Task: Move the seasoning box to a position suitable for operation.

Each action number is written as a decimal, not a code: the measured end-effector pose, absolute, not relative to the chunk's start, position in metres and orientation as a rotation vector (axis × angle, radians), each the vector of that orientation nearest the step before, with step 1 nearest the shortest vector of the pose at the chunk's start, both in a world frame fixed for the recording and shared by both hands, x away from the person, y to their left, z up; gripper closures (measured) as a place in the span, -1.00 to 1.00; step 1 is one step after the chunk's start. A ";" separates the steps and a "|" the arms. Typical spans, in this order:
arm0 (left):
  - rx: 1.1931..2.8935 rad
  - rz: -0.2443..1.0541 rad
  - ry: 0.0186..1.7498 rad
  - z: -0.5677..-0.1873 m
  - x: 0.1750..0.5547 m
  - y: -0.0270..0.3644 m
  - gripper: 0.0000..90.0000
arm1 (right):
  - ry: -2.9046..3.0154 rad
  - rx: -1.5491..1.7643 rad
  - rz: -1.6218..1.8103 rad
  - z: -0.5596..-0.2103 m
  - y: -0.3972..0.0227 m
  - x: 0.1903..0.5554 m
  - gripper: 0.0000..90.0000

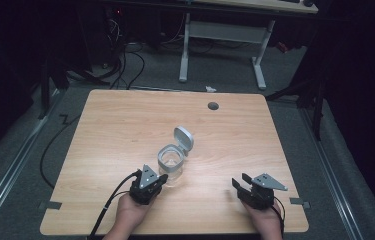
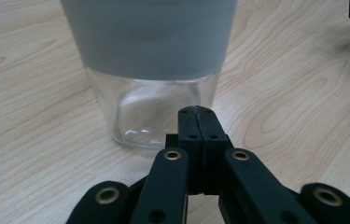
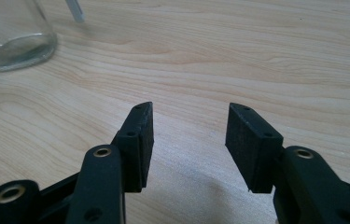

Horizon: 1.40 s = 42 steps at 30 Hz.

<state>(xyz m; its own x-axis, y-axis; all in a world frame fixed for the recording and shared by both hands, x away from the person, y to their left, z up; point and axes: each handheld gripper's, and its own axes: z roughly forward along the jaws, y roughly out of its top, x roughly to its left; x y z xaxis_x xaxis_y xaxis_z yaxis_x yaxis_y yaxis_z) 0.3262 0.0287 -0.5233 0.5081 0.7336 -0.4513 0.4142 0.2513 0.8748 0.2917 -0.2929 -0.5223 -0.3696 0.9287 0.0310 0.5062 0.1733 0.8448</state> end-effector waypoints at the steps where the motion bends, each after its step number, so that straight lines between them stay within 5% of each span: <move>1: 1.377 0.288 1.097 -0.524 0.327 0.026 1.00 | 1.953 1.350 1.102 -0.522 -0.293 0.291 0.15; 10: 1.393 0.273 1.093 -0.523 0.329 0.011 1.00 | 1.955 1.347 1.111 -0.522 -0.294 0.291 0.14; 18: 1.359 0.342 1.145 -0.522 0.336 0.040 1.00 | 1.951 1.350 1.121 -0.522 -0.297 0.291 0.14; 31: 1.284 0.398 1.203 -0.519 0.393 0.048 1.00 | 1.958 1.346 1.114 -0.522 -0.293 0.291 0.14; 42: 1.283 0.370 1.180 -0.517 0.389 0.041 1.00 | 1.945 1.354 1.113 -0.522 -0.296 0.289 0.14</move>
<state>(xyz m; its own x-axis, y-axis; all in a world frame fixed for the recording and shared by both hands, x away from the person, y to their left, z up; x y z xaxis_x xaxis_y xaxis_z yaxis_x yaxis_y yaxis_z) 0.3891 0.0406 -0.5171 0.4173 0.7800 -0.4664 0.3737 0.3206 0.8704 0.2889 -0.2962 -0.5217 -0.3668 0.9295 0.0390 0.5047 0.1636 0.8477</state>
